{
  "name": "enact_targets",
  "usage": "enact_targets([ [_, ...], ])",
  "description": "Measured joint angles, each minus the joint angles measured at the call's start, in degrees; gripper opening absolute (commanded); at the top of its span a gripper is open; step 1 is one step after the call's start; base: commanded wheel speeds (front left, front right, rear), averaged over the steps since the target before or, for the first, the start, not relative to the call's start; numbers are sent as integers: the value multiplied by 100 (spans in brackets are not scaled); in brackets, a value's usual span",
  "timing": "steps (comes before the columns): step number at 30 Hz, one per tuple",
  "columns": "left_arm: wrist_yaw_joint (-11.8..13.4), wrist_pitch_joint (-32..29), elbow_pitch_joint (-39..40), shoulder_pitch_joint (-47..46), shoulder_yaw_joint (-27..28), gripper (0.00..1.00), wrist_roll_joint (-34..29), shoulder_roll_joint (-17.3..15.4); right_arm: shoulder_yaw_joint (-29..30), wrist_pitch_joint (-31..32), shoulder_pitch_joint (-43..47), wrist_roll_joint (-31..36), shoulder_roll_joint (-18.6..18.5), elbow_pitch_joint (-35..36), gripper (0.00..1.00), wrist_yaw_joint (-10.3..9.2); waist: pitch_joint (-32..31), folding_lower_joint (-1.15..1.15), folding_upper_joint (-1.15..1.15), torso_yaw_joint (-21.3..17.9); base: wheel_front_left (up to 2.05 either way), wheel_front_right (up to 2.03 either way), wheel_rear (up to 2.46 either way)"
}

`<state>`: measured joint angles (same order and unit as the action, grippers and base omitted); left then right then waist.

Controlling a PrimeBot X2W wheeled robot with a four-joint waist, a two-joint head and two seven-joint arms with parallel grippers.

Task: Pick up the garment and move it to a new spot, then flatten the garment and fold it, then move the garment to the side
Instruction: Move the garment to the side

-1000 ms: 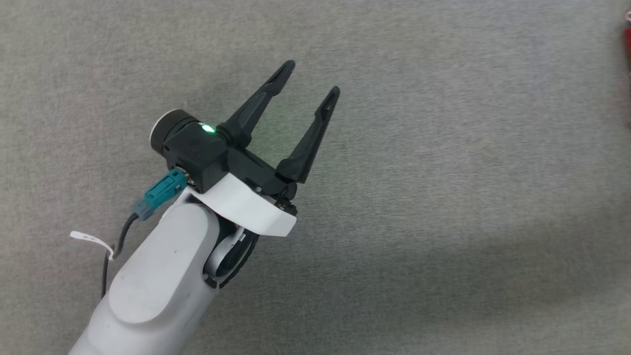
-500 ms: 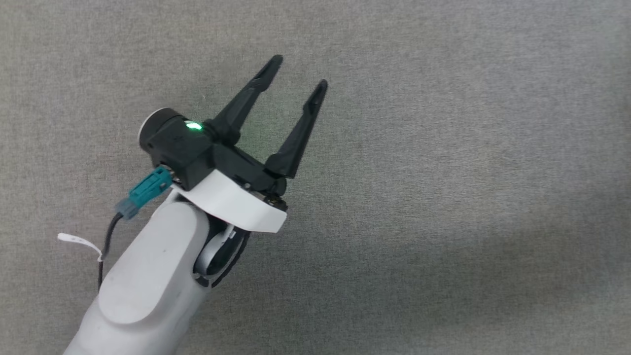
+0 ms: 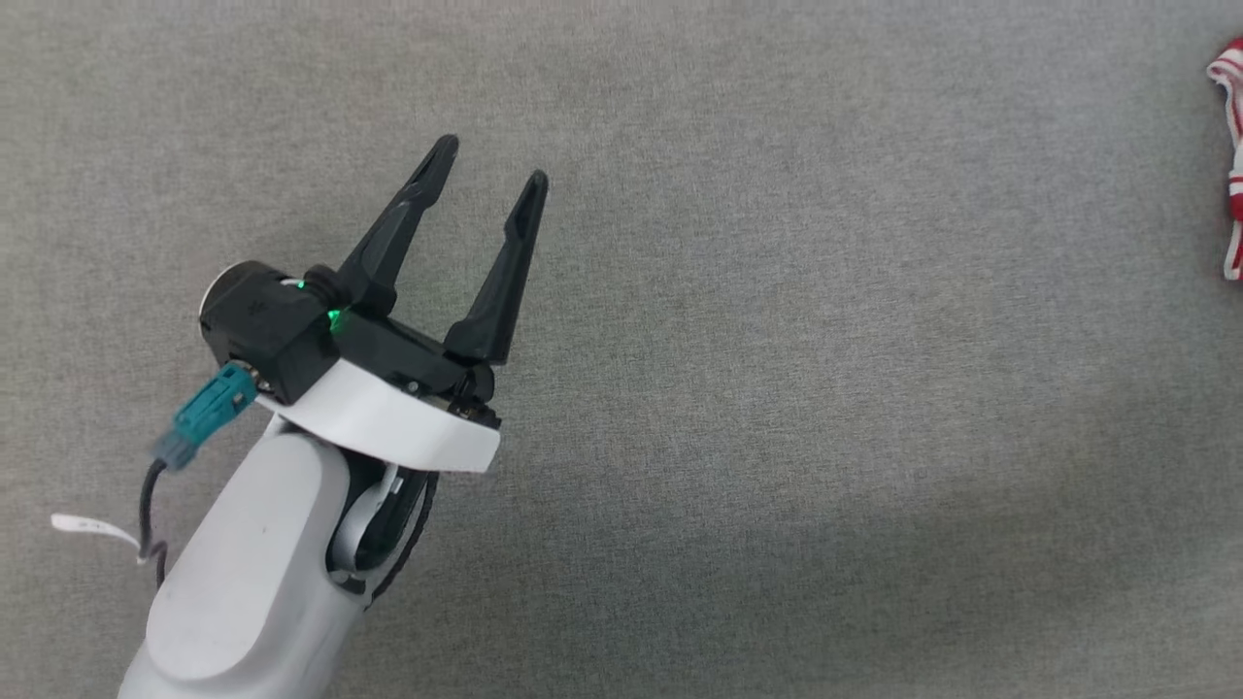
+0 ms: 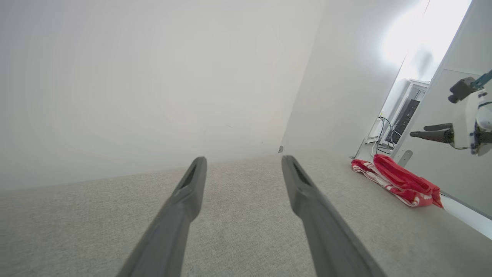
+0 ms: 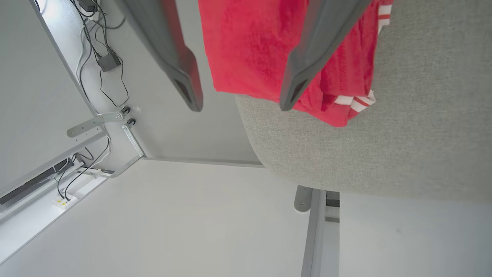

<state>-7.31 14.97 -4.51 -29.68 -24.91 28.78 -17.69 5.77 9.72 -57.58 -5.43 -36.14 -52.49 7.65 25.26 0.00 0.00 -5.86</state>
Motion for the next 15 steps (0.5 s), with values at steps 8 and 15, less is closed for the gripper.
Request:
enact_targets([
  [8,-1,1,107,438,387,100,20,-68,-185,-442,355,-487,509,356,100,0,-339,0,0,14,0,0,0],
  [15,0,0,-63,909,996,100,-93,1,-532,-923,851,-879,843,761,100,-1,-729,0,0,77,0,0,0],
])
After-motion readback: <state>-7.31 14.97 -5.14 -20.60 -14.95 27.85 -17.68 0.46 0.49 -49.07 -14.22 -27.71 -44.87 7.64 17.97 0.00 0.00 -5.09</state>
